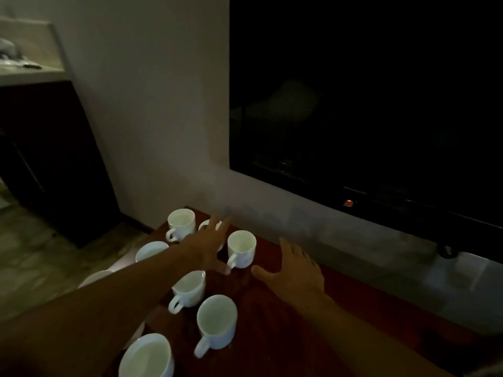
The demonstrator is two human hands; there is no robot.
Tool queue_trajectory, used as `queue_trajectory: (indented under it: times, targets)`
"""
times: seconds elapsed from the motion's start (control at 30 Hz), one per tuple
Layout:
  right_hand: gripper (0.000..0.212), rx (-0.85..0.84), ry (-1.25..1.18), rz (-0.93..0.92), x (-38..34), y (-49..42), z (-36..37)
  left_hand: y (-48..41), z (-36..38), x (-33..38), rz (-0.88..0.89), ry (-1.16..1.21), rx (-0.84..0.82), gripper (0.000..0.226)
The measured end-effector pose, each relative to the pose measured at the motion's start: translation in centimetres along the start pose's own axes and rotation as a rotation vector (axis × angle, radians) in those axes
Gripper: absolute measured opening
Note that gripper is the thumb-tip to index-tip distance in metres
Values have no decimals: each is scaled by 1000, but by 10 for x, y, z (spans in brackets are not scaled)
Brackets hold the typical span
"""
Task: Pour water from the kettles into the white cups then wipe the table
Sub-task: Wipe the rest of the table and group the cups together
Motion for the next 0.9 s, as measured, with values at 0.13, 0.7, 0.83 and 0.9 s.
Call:
queue_trajectory:
  times: [0.13,0.7,0.83,0.9]
  targets:
    - [82,-57,-104,-69,-27,-14,8,-17,10,-22,5,-81,2,131]
    - [115,-135,-76,124,-61,-131,91,-136,54,-78,-34,-37,-223,111]
    - [109,-147,-70,145,-63,-138,103,-142,56,-82,-52,14,-263,102]
    - [106,-150,-64,152,-61,-141,103,-143,54,-82,-71,37,-281,103]
Point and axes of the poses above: each hand's wrist, its own y-axis away from the middle knuckle, its own z-axis out of the palm, x = y × z, the point moved 9 cm from there along -y, towards the middle knuckle, and after that the axes turned 1 degree about y, right-handed, at the moved point
